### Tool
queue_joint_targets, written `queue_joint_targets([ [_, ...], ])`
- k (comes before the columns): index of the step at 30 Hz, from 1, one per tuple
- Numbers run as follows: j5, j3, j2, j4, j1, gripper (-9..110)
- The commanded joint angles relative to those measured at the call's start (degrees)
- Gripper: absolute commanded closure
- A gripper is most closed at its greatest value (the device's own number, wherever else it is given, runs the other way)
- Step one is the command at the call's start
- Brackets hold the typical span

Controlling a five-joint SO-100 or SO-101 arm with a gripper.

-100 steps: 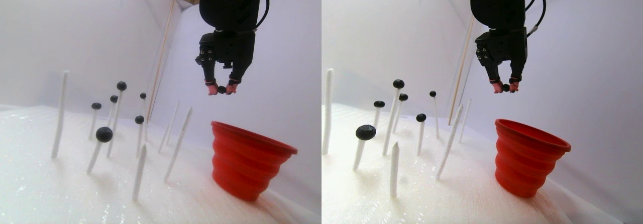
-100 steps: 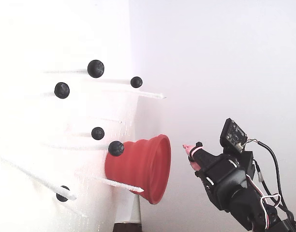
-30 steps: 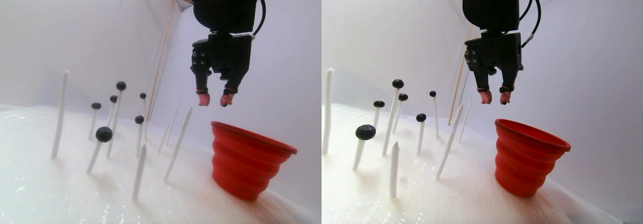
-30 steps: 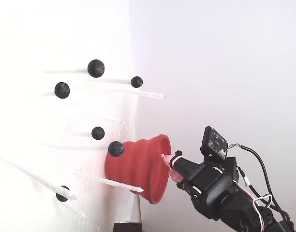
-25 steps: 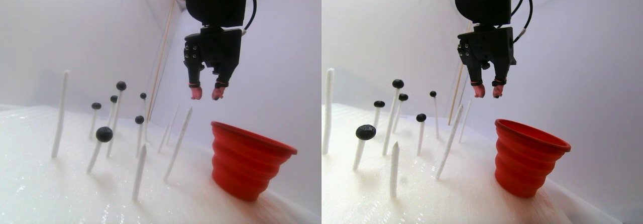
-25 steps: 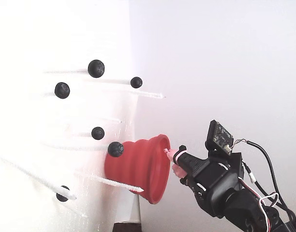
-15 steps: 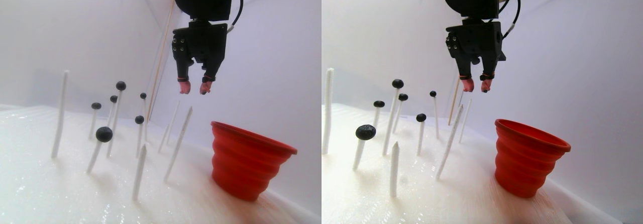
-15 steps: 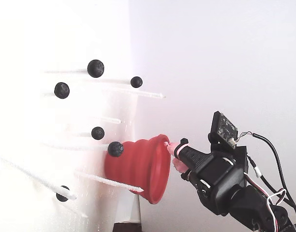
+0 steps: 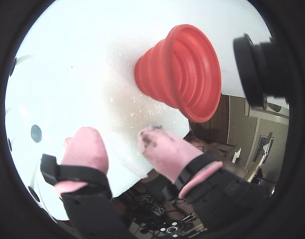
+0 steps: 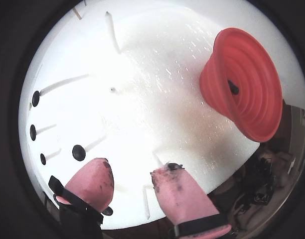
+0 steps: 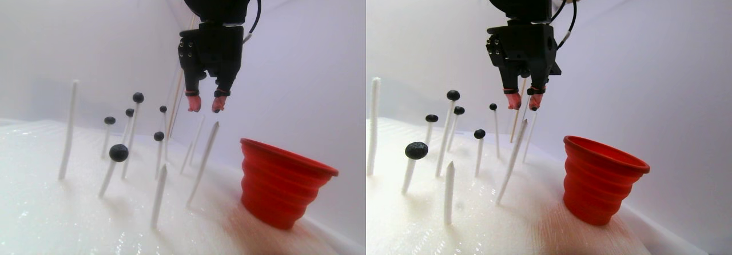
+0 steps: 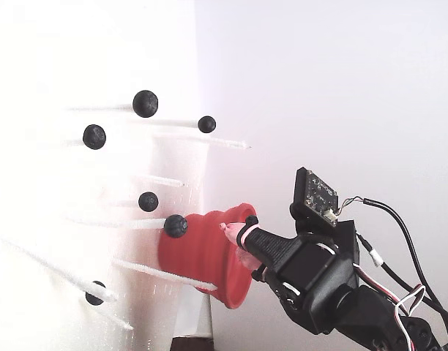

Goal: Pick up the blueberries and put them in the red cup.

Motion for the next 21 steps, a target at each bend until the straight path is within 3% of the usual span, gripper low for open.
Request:
queue_joint_targets([
  [1,0.70,-0.79,9.76,0.97,-0.18,87],
  [21,1.93,2.72,12.74,3.34,-4.31,87],
])
